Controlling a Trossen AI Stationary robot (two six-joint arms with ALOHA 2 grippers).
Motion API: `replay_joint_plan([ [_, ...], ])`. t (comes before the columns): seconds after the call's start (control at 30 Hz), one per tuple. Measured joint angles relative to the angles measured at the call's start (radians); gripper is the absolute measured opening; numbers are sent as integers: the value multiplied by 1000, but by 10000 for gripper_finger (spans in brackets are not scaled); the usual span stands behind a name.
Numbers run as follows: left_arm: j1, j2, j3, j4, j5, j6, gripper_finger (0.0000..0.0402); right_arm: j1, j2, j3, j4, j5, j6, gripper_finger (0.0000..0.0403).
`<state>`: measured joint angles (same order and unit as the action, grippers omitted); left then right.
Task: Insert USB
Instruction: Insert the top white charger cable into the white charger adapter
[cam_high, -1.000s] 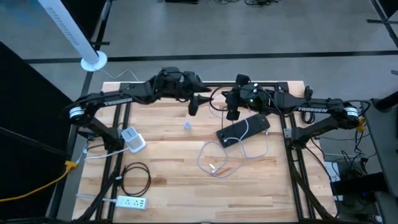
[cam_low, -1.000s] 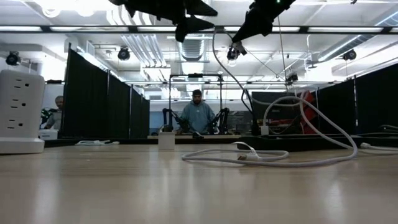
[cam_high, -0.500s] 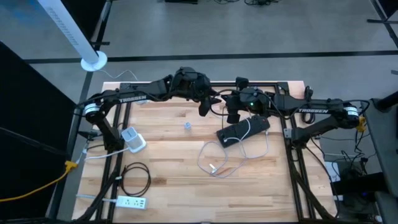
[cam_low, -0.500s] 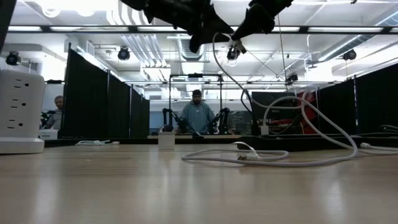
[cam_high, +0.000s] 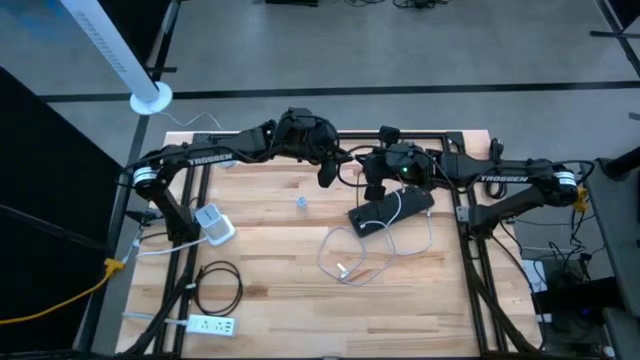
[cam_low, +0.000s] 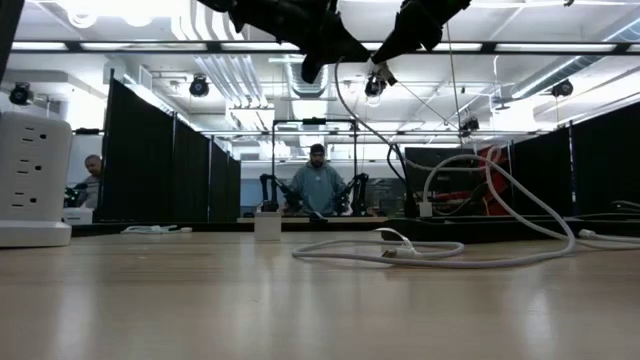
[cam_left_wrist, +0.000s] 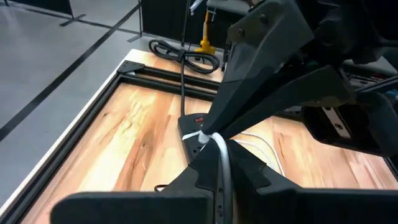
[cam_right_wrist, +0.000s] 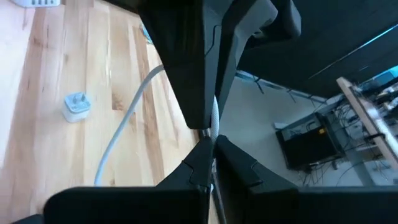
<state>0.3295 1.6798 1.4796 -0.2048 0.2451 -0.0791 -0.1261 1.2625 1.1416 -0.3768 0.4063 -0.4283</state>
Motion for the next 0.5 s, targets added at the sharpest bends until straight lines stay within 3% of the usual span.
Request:
replay_joint_plan([
  [0.3, -3, -27, 0, -84, 0, 45, 0, -7, -3, 117, -225, -91, 207, 101],
  [0.5, -17, -27, 0, -76, 0, 45, 0, -18, 11, 146, -302, -156, 292, 136],
])
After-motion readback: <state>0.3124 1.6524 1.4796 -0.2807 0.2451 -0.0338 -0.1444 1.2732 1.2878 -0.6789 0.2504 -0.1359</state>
